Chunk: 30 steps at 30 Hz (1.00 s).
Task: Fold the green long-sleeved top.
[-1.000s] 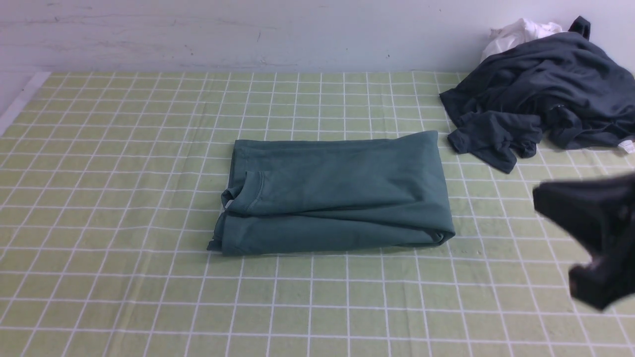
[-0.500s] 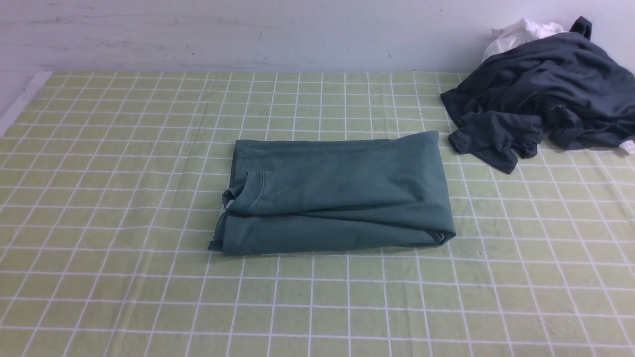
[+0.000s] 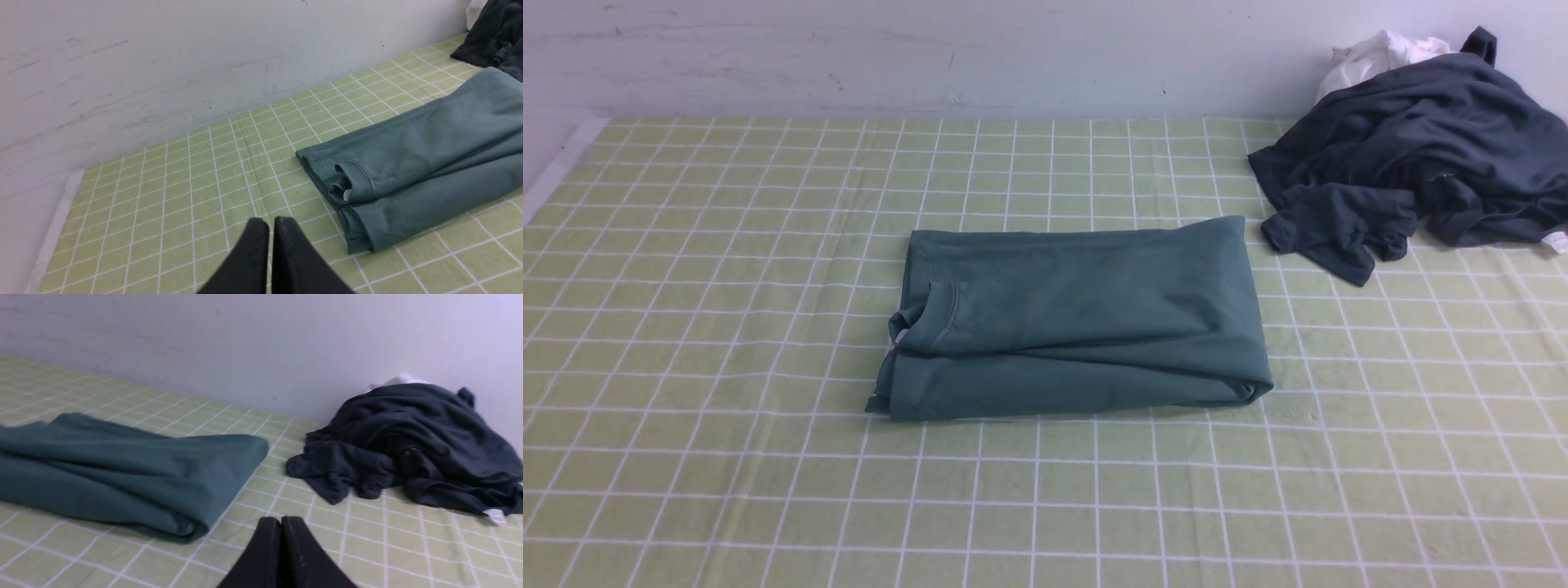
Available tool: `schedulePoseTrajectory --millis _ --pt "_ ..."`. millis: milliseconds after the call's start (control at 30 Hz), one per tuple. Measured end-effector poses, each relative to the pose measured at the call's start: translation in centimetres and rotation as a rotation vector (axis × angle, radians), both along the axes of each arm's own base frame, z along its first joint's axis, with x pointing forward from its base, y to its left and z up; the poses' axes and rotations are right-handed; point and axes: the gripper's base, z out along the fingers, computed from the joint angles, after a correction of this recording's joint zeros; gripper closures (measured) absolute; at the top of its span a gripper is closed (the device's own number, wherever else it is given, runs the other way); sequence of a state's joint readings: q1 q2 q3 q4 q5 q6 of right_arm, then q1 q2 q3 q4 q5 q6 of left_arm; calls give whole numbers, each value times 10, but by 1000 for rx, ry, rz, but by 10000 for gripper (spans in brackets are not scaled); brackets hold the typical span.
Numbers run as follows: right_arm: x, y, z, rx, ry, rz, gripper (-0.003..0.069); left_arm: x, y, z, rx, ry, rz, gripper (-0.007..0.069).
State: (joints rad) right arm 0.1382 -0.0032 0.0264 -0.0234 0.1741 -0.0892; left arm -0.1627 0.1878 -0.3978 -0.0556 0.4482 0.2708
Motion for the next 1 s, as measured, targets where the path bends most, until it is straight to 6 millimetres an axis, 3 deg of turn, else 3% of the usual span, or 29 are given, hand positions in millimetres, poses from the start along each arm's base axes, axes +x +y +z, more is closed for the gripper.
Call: schedulePoseTrajectory --millis 200,1000 --pt "-2 -7 -16 89 179 -127 673 0 0 0 0 0 0 619" --pt "-2 -7 -16 91 185 -135 673 0 0 0 0 1 0 619"
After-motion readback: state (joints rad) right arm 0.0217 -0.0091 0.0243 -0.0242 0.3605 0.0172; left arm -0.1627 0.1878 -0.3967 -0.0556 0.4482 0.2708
